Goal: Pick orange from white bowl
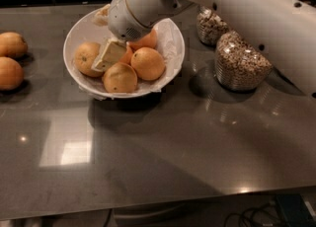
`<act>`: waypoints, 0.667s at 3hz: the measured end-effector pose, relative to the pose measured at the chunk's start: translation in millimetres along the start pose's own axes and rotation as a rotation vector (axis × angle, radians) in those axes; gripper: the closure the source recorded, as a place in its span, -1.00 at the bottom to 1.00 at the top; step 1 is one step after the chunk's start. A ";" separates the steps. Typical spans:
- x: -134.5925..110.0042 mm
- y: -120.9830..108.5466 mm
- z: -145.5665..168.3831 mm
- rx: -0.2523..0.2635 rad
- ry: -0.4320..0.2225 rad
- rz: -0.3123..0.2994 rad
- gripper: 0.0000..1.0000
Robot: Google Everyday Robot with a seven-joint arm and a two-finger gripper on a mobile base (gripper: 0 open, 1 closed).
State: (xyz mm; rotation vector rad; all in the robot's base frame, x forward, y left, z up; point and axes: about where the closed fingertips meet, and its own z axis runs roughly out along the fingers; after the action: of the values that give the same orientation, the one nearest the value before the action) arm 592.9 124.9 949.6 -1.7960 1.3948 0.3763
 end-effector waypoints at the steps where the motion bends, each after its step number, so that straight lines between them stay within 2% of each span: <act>1: -1.9 1.7 17.5 -0.046 0.001 -0.005 -0.40; 2: -1.3 6.9 29.0 -0.081 0.006 0.003 -0.42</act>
Offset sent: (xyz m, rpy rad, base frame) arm 0.0001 0.0276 -0.0299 -0.0475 0.0895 0.0611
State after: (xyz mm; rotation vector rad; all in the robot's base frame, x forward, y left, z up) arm 593.1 146.9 929.5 -1.8618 1.4048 0.4352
